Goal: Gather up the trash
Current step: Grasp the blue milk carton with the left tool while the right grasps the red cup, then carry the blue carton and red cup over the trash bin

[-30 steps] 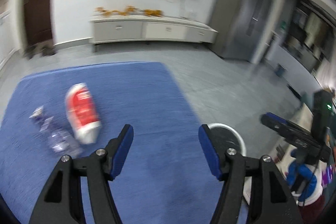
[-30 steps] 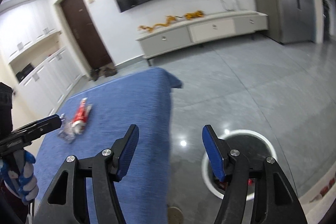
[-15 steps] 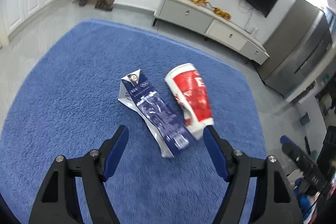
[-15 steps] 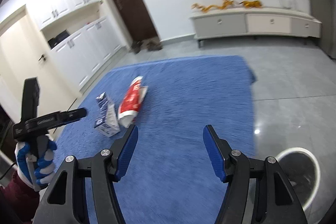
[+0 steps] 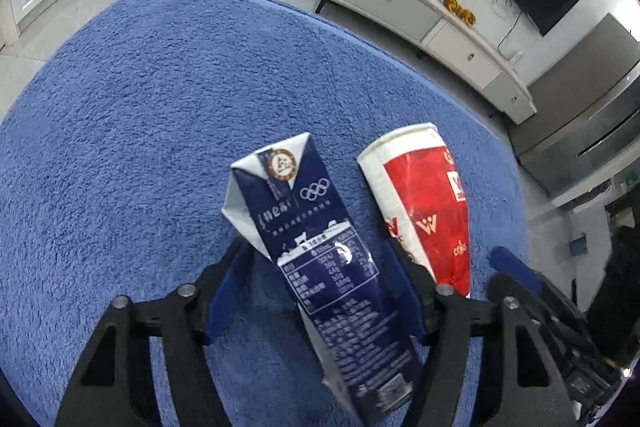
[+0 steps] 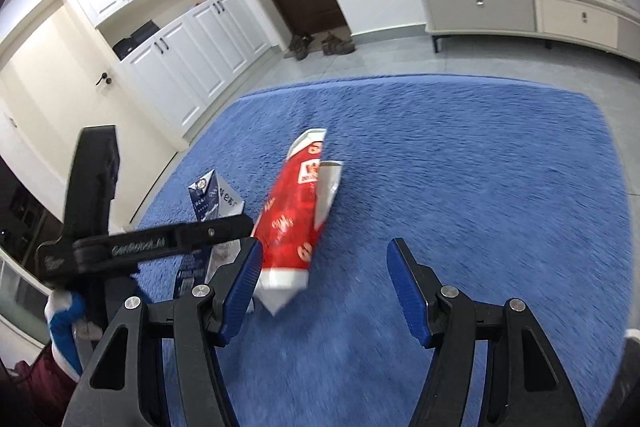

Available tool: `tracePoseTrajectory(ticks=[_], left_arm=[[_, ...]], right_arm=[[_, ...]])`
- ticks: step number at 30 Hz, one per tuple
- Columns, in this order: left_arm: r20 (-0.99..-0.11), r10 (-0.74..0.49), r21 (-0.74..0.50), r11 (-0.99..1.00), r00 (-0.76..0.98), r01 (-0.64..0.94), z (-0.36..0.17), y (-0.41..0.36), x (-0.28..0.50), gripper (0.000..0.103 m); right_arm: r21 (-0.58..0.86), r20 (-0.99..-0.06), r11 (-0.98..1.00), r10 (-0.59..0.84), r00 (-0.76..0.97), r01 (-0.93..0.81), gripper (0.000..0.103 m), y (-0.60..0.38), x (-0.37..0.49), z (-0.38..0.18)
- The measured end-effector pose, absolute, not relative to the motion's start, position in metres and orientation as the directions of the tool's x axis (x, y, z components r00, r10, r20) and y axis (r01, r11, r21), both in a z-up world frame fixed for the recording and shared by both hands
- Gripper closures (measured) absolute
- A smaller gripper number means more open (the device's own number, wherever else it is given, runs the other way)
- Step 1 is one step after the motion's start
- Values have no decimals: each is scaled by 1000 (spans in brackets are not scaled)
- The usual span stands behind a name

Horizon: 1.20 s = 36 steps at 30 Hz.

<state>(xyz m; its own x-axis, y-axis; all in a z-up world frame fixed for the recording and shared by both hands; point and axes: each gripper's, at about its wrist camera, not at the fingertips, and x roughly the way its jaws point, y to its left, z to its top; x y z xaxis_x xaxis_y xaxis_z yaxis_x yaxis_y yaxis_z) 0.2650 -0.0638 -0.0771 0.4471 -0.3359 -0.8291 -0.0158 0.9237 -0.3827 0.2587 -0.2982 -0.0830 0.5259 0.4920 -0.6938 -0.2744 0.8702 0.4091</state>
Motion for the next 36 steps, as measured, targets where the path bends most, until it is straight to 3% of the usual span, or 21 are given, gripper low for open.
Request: tracePoseTrajectory(ticks=[4, 12, 13, 14, 23, 29, 36], left_arm=[[-788, -392, -445, 896, 475, 2, -74, -45, 252, 58], [-729, -478, -547, 837, 490, 2, -71, -10, 225, 65], [-721, -483, -554, 833, 496, 6, -69, -8, 221, 65], [-719, -481, -550, 835, 501, 12, -66, -7, 218, 68], [-709, -466, -516, 854, 529, 60, -40, -4, 181, 71], [-702, -495, -483, 859, 512, 169, -19, -50, 163, 71], [-706, -556, -424, 828, 438, 368, 0, -161, 146, 71]], right_arm=[[418, -702, 858, 513, 494, -298, 40, -275, 277, -95], [411, -734, 857, 514, 444, -312, 39, -247, 295, -114], [413, -732, 857, 514, 448, -309, 44, -245, 294, -115], [417, -728, 854, 518, 449, -310, 52, -244, 292, -115], [505, -658, 814, 579, 482, -288, 52, -278, 248, -105], [445, -648, 861, 498, 577, -244, 52, -329, 186, -77], [336, -672, 938, 299, 678, -80, 52, -413, 113, -59]])
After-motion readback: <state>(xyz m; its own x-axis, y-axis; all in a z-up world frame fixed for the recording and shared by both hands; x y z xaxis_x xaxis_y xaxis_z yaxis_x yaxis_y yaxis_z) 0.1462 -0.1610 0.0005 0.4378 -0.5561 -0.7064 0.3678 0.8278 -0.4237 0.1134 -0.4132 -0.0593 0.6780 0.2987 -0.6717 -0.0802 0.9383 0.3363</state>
